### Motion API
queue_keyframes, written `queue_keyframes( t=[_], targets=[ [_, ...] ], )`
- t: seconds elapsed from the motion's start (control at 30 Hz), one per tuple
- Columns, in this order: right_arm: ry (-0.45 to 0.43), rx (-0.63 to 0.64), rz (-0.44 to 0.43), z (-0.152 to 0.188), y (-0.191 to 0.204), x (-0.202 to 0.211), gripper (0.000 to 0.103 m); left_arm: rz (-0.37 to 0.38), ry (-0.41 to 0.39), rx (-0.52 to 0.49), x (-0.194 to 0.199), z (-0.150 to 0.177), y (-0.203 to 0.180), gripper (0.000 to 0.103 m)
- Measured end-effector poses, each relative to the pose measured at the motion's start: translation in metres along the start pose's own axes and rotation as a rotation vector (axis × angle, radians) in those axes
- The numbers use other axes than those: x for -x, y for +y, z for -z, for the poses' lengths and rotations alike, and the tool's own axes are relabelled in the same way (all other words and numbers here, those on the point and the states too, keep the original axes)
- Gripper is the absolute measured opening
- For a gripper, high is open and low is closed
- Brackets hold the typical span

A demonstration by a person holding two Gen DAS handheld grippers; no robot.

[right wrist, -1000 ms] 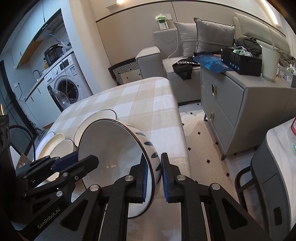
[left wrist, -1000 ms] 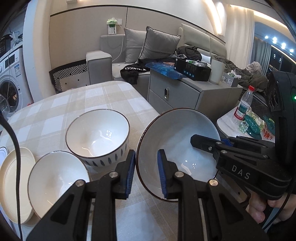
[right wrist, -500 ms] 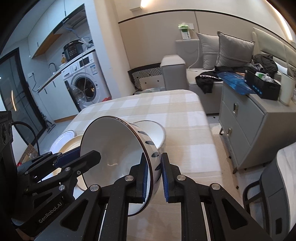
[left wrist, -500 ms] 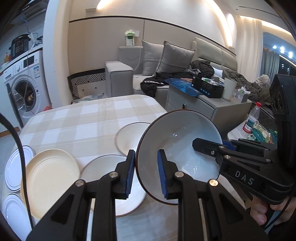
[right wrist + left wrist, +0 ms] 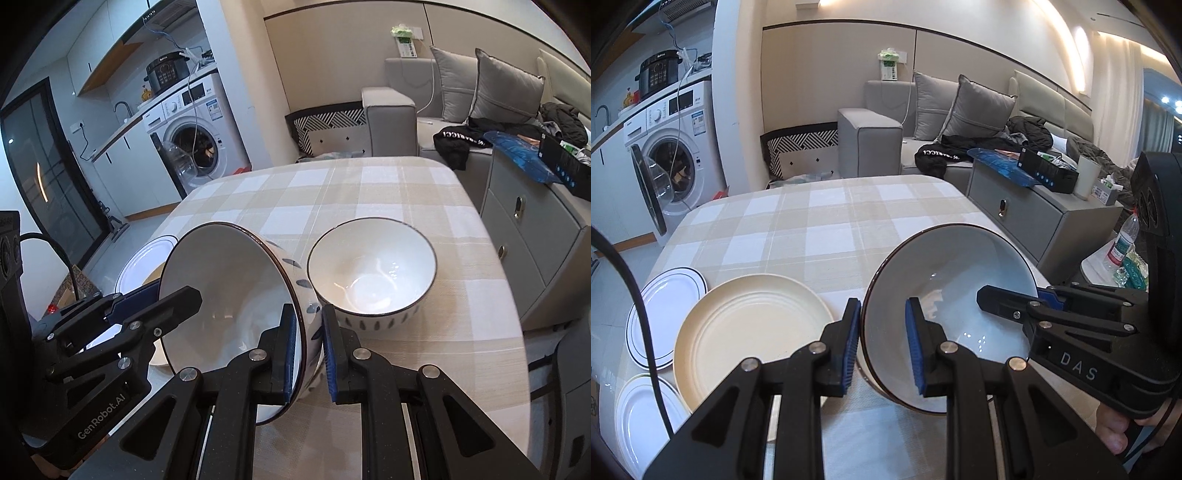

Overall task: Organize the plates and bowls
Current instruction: 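Lift the bowl with the right gripper and set it into another bowl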

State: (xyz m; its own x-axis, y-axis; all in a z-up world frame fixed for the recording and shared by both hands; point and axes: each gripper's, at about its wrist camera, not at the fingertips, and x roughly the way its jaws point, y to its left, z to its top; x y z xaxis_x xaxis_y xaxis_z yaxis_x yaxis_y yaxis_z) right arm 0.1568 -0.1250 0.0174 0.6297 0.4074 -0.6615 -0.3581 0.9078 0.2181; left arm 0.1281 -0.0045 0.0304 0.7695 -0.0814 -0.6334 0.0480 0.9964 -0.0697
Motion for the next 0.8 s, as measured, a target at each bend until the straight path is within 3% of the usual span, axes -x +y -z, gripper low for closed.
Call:
queue_keyframes(
  t=[0.3,0.8],
  targets=[
    [0.087,-0.013,0.002,-0.005,-0.002,-0.029,0.014,0.016,0.052,-0.005,-0.018,0.001,0.011,0.022],
    [0.1,0.043,0.032,-0.003,-0.007,-0.033,0.016,0.061,0.097,0.008,-0.03,0.008,0.017,0.022]
  ],
)
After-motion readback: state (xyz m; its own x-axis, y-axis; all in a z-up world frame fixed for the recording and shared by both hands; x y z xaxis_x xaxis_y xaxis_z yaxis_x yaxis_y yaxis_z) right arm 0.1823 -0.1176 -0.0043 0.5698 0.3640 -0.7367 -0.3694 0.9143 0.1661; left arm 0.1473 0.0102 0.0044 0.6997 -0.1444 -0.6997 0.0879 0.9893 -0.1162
